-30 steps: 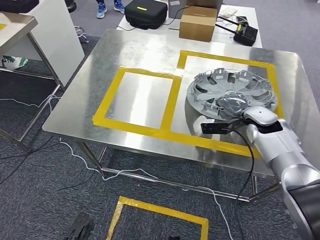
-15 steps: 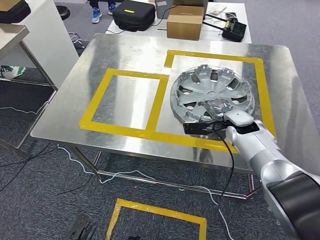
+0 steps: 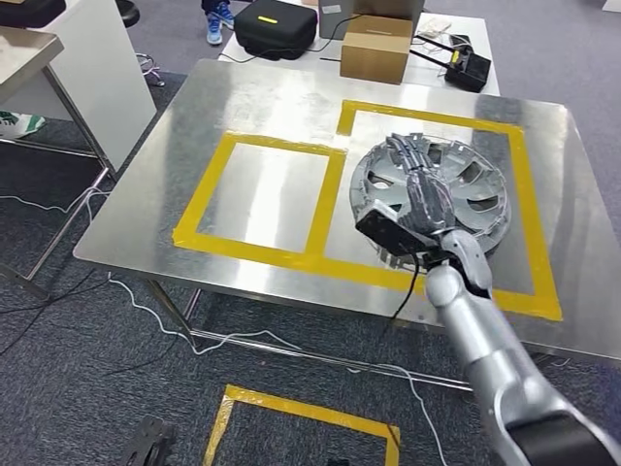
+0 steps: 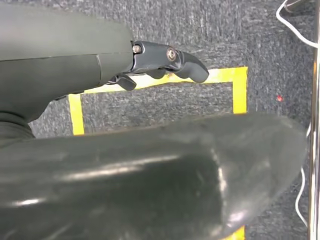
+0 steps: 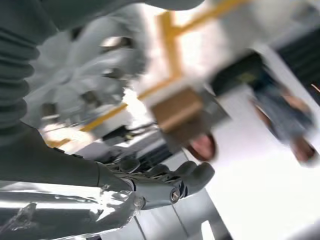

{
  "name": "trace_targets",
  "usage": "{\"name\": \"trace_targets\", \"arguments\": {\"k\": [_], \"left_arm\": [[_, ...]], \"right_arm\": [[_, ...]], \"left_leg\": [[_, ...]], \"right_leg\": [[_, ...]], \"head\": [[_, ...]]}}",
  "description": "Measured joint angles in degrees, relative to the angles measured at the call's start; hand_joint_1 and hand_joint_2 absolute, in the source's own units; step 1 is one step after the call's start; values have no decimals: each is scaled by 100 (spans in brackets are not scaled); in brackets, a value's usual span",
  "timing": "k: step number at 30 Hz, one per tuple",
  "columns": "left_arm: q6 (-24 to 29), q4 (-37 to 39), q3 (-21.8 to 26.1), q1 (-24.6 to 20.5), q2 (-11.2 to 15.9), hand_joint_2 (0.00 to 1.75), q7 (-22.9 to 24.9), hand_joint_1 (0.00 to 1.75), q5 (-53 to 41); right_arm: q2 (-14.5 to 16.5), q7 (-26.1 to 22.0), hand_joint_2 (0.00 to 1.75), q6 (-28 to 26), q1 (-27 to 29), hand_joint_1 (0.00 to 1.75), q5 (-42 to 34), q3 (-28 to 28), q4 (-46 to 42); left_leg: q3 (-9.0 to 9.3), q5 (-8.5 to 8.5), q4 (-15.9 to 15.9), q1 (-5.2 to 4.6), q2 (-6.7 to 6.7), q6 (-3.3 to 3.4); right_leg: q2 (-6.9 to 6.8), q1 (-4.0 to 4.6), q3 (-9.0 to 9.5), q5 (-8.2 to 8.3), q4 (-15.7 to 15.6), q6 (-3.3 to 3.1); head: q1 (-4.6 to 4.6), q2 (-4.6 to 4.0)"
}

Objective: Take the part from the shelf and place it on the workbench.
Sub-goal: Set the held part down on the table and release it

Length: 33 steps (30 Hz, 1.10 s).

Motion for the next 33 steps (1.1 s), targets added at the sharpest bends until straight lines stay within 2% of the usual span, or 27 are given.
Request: {"name": "trace_targets", "arguments": {"k": [1, 3, 4, 5, 8, 10, 12, 13, 14, 15, 16, 18, 20, 21, 23, 24, 25, 26, 28, 29, 30, 31, 32, 33], "left_arm": [[5, 0, 7, 23, -23, 0, -36, 0, 40], [22, 0, 26, 71, -70, 0, -112, 0, 124], [29, 0, 43, 95, -84, 0, -153, 0, 164], [32, 0, 62, 121, -92, 0, -196, 0, 202], [34, -1, 138, 197, -94, 0, -313, 0, 317], [35, -2, 197, 228, -87, 0, -386, 0, 390], [35, -2, 263, 247, -85, 0, -444, 0, 455], [34, -2, 295, 258, -84, 0, -466, 0, 484], [34, -2, 326, 270, -83, 0, -485, 0, 512], [33, -2, 358, 282, -79, 0, -503, 0, 535], [33, -3, 390, 292, -72, 0, -516, 0, 549], [33, -7, 439, 301, -58, 0, -531, 0, 558], [32, -15, 478, 292, -54, 0, -537, 0, 559], [29, -19, 498, 289, -56, 0, -539, 0, 558], [21, -23, 535, 289, -59, 0, -539, 0, 557], [17, -26, 547, 286, -59, 0, -540, 0, 556], [14, -30, 556, 280, -56, 0, -542, 0, 555], [11, -34, 563, 273, -53, 0, -544, 0, 555], [5, -43, 576, 267, -45, 0, -548, 0, 554], [3, -44, 581, 270, -45, 0, -548, 0, 552], [3, -44, 585, 276, -49, 0, -548, 0, 548], [3, -44, 587, 282, -56, 0, -548, 0, 543], [2, -44, 589, 287, -66, 0, -548, 0, 535], [1, -44, 590, 287, -79, 0, -548, 0, 523]], "right_arm": [[116, -225, 0, -12, 378, 0, -221, -295, -708], [339, -627, 0, -30, 1009, 0, -579, -822, -1925], [442, -806, 0, -37, 1296, 0, -724, -1074, -2457], [540, -965, 0, -47, 1578, 0, -837, -1299, -2908], [786, -1410, 0, -89, 2493, 0, -1050, -1878, -3970], [926, -1699, 87, -185, 3118, 0, -1020, -2144, -4487], [1060, -1914, 175, -321, 3706, 0, -890, -2296, -4844], [1116, -1973, 175, -375, 3983, 0, -819, -2338, -4966], [1172, -2001, 175, -413, 4247, 0, -740, -2366, -5062], [1227, -2011, 175, -435, 4493, 0, -657, -2384, -5137], [1282, -2002, 175, -440, 4707, 0, -578, -2393, -5189], [1388, -1931, 175, -361, 5022, 0, -449, -2399, -5233], [1489, -1832, 175, -244, 5194, 0, -340, -2402, -5225], [1535, -1791, 175, -208, 5249, 0, -290, -2404, -5205], [1609, -1679, 175, -164, 5297, 0, -251, -2429, -5109], [1632, -1596, 175, -137, 5287, 0, -269, -2467, -5027], [1648, -1515, 175, -109, 5256, 0, -296, -2528, -4920], [1659, -1450, 175, -87, 5212, 0, -323, -2605, -4802], [1677, -1359, 175, -72, 5137, 0, -402, -2782, -4537], [1684, -1318, 175, -79, 5113, 0, -455, -2872, -4396], [1691, -1278, 175, -103, 5093, 0, -508, -2975, -4231], [1695, -1248, 175, -147, 5062, 0, -534, -3097, -4046], [1698, -1221, 175, -213, 5010, 0, -519, -3239, -3845], [1699, -1202, 175, -294, 4933, 0, -469, -3408, -3629]], "left_leg": [[12, -13, 2, 1, -18, -3], [50, -48, 6, -3, -56, -34], [65, -66, 13, -11, -75, -61], [76, -79, 17, -19, -86, -89], [102, -108, 0, -16, -78, -184], [63, -274, 152, -15, -40, -250], [-163, -663, 721, -16, -12, -294], [-313, -864, 1087, -13, -11, -307], [-419, -991, 1368, -11, -10, -315], [-441, -1012, 1481, -10, -10, -318], [-357, -930, 1386, -10, -10, -316], [77, -627, 717, -4, -11, -311], [436, -440, 100, -3, -30, -272], [503, -408, -33, -9, -39, -240], [479, -348, -67, -27, -37, -145], [460, -310, -74, -28, -25, -98], [432, -267, -82, -26, -11, -48], [389, -222, -89, -23, 4, -8], [281, -137, -86, -40, 19, 35], [220, -92, -83, -52, 24, 41], [161, -45, -80, -63, 27, 43], [106, -1, -77, -70, 28, 40], [60, 41, -74, -74, 28, 31], [23, 82, -71, -76, 28, 17]], "right_leg": [[-5, -2, 93, 140, -187, -3], [-51, 2, 495, 506, -975, -16], [-70, 9, 680, 621, -1324, -36], [-84, 19, 793, 664, -1533, -60], [-55, 35, 850, 656, -1623, -162], [-45, 9, 878, 672, -1650, -228], [-50, -8, 893, 683, -1662, -265], [-52, -8, 888, 688, -1662, -275], [-51, -8, 881, 691, -1661, -277], [-46, -9, 871, 697, -1661, -276], [-39, -12, 862, 706, -1661, -269], [-11, -21, 843, 735, -1657, -230], [21, -6, 809, 772, -1636, -173], [31, 2, 798, 799, -1639, -138], [43, -7, 790, 863, -1680, -66], [39, -16, 773, 840, -1671, -36], [28, -23, 730, 731, -1578, -8], [14, -26, 644, 533, -1355, 13], [-9, -23, 409, 5, -610, 40], [-9, -20, 329, -181, -265, 42], [-9, -15, 340, -256, -88, 36], [-9, -10, 468, -212, -137, 23], [-10, -4, 708, -84, -401, 5], [-12, 1, 1031, 48, -823, -16]], "head": [[1, 0], [3, 0], [2, 0], [-2, 0], [-9, 0], [-23, 0], [-41, 0], [-45, 0], [-44, 0], [-45, 0], [-46, 0], [-47, 0], [-51, 0], [-52, 0], [-49, 0], [-48, 0], [-37, 0], [-23, 0], [2, 0], [4, 0], [3, 0], [4, 0], [4, 0], [4, 0]]}}
